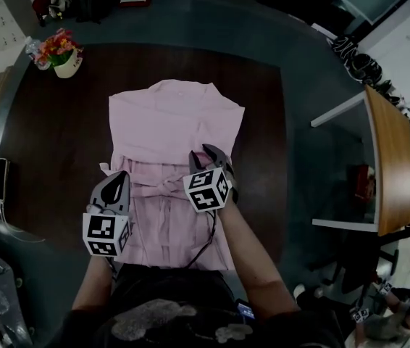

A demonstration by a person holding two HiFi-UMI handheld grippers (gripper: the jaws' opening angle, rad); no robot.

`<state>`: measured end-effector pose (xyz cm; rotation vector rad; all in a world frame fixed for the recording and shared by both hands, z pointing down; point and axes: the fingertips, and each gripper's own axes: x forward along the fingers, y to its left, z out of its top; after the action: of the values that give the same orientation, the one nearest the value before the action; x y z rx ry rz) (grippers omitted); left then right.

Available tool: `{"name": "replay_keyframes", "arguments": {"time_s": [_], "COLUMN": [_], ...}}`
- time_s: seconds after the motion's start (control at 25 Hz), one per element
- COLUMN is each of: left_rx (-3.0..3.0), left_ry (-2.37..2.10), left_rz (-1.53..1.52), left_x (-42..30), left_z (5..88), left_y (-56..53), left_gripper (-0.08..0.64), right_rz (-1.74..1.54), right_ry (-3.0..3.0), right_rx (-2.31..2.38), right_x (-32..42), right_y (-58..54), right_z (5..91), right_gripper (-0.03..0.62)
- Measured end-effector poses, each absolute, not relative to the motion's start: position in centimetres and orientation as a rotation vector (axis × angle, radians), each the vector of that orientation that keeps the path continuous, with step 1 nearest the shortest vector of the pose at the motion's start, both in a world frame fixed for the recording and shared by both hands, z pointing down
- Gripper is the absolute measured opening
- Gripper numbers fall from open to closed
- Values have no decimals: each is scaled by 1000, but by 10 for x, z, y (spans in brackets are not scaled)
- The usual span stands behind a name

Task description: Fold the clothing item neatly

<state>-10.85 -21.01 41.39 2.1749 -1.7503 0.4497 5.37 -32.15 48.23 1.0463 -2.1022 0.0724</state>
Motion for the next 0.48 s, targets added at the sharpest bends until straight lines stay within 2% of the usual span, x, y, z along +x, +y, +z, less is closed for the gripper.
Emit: {"name": "replay_keyframes", "arguments": {"time_s": [0.12,0.48], "left_rx": [2166,2135], "left_ry": [-1753,-1782], "left_rz": [457,473], "left_x": [-111,-119], "left_z": [416,420], "left_y": [-210,-214], "left_gripper": [9,9], "right_rz": [46,10], "right_ry": [-2098,-2003], "right_rx": [1151,1376], "right_x": [65,145], "right_y": [-336,-395], "right_z": [469,467], "right_gripper": [50,46]}}
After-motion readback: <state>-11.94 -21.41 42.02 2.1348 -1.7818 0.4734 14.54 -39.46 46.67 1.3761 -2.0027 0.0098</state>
